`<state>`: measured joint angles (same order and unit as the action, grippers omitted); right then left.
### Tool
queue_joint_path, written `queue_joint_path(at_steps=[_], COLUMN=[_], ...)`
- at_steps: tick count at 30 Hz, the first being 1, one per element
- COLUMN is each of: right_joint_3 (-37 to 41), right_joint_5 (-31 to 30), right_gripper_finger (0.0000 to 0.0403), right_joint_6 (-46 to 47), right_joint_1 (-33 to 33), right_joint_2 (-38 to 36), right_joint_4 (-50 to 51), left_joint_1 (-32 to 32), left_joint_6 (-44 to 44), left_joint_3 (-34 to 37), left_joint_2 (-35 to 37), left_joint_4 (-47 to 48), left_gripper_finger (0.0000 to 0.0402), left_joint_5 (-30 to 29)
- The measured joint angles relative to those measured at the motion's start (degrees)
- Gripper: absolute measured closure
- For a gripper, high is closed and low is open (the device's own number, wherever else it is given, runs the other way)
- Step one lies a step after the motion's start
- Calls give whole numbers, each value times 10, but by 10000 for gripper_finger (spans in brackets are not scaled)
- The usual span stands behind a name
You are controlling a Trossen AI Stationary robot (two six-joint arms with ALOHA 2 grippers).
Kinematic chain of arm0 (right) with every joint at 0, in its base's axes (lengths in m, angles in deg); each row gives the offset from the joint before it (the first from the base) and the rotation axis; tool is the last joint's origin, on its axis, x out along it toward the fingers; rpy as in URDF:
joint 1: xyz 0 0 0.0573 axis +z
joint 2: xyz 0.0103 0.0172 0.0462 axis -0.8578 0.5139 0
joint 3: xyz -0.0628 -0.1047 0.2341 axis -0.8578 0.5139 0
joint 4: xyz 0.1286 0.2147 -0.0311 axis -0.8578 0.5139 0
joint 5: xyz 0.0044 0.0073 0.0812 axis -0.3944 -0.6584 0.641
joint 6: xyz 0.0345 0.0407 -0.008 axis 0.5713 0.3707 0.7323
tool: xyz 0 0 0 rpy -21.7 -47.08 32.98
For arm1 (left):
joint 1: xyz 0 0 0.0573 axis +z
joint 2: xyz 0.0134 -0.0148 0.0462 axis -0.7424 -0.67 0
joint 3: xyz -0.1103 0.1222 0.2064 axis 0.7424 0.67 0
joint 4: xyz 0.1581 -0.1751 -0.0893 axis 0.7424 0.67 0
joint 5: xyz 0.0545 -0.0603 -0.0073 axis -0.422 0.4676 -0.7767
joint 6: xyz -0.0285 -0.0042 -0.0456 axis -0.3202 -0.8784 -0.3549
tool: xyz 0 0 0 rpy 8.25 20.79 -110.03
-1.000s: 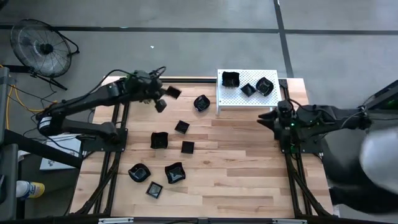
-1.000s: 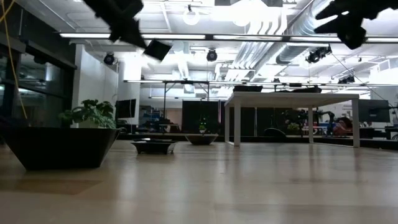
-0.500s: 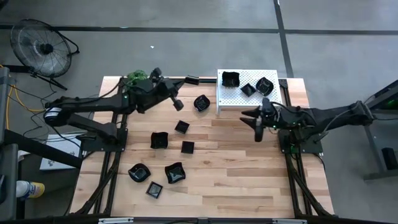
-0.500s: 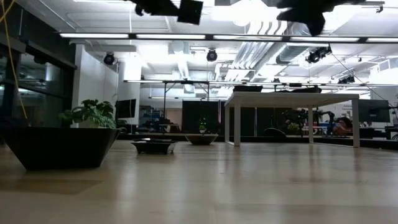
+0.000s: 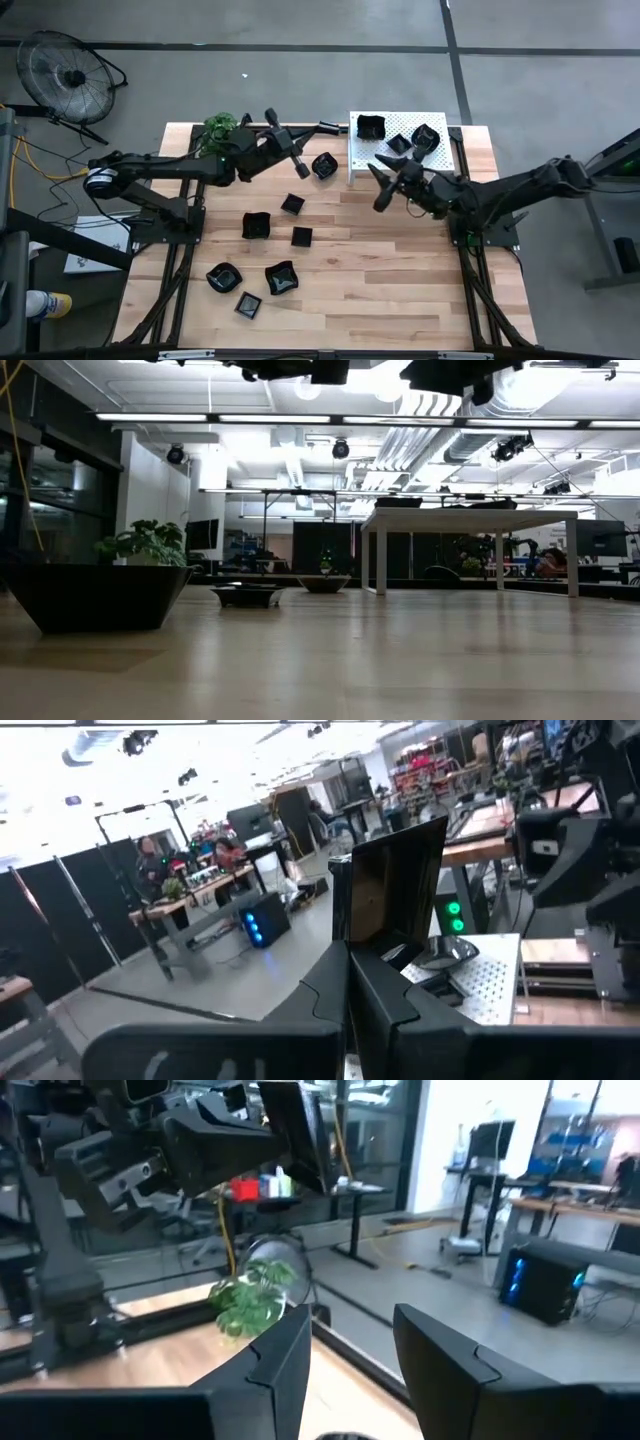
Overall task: Pick & Place Mini shaped plates
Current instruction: Stack the square plate on top of the square plate on the shelf
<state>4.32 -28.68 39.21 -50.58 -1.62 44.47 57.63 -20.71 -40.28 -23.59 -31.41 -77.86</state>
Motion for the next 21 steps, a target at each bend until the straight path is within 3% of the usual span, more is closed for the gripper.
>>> queue_joint_path(at_steps=[6, 21], right_joint_3=[-34, -199], right_joint_5=[-34, -30], right_gripper_finger=[263, 263], right_joint_6=[-59, -116], right_joint_1=[-7, -55], right_joint_2=[72, 209], right_joint_4=[-82, -82], left_joint_1=[0, 0], left_joint_6=[28, 28], left_joint_3=[0, 0], left_joint_2=[0, 0], left_joint_4=[-1, 0], left_gripper_finger=[401, 401], left_joint_5=[5, 23])
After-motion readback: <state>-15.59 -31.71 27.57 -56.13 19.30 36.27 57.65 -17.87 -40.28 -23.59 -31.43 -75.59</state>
